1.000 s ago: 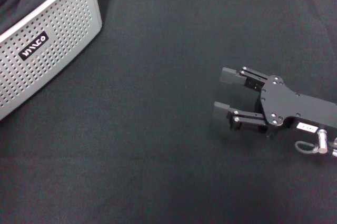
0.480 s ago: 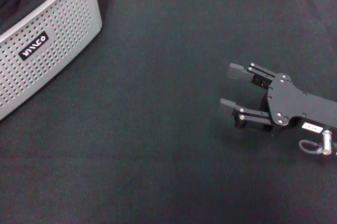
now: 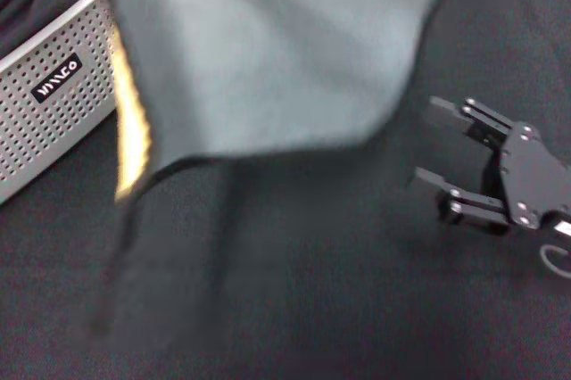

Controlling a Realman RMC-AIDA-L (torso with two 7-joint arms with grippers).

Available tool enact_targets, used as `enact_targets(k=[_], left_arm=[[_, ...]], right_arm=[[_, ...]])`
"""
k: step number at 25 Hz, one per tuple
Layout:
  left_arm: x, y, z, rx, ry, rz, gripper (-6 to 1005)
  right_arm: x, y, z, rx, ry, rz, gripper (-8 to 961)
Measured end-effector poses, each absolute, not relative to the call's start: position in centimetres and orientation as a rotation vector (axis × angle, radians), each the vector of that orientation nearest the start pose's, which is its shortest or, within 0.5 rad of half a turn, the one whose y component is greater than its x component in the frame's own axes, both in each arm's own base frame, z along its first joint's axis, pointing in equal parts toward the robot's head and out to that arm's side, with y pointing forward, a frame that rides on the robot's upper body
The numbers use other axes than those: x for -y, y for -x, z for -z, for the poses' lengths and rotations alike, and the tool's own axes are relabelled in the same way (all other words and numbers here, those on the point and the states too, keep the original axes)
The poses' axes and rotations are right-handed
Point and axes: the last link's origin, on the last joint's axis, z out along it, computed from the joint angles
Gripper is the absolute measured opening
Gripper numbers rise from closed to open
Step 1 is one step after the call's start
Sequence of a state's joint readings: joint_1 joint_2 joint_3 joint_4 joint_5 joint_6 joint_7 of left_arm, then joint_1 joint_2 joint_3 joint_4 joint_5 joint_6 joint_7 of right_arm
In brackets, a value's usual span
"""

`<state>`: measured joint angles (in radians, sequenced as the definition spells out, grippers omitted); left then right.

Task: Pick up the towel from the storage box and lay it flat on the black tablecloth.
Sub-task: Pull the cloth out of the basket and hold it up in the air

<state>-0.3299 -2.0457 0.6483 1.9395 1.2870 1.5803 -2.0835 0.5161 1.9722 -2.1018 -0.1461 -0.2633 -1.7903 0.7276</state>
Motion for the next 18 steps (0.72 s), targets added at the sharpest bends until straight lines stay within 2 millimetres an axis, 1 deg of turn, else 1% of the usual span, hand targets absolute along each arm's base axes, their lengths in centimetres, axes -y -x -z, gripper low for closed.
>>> enact_targets(k=[1,2,5,7,9,11,13,15,18], left_arm=[[-25.8,7.7,-22.4,-0.110,2.290,1.081,37],[-25.9,7.9,-22.1,-0.100,2.304,1.082,35],[-26.2,8.3,-21.4,-0.069,2.339,1.097,30],[-26.3,8.7,-21.0,-0.046,2.354,1.108,28],[-26.5,9.0,-20.8,-0.025,2.361,1.114,28],[-26.7,9.2,-20.6,-0.013,2.360,1.113,28],[-26.8,9.5,-20.5,-0.007,2.355,1.108,28],[-26.9,9.7,-20.4,-0.001,2.353,1.105,28],[-27.2,9.7,-20.3,0.004,2.356,1.112,28]], right_arm=[[-27.0,-23.3,2.5,-0.238,2.517,-1.454,839],[-26.1,-23.6,2.1,-0.191,2.496,-1.482,839],[-25.5,-23.7,2.4,-0.108,2.479,-1.462,838],[-24.8,-23.8,3.7,0.010,2.437,-1.389,838],[-24.6,-24.0,4.8,0.100,2.393,-1.295,838],[-24.7,-24.1,6.0,0.176,2.346,-1.171,837],[-25.0,-23.8,6.8,0.215,2.316,-1.083,836],[-25.5,-23.3,7.2,0.275,2.272,-1.005,835],[-26.1,-22.6,7.2,0.341,2.201,-0.958,834]])
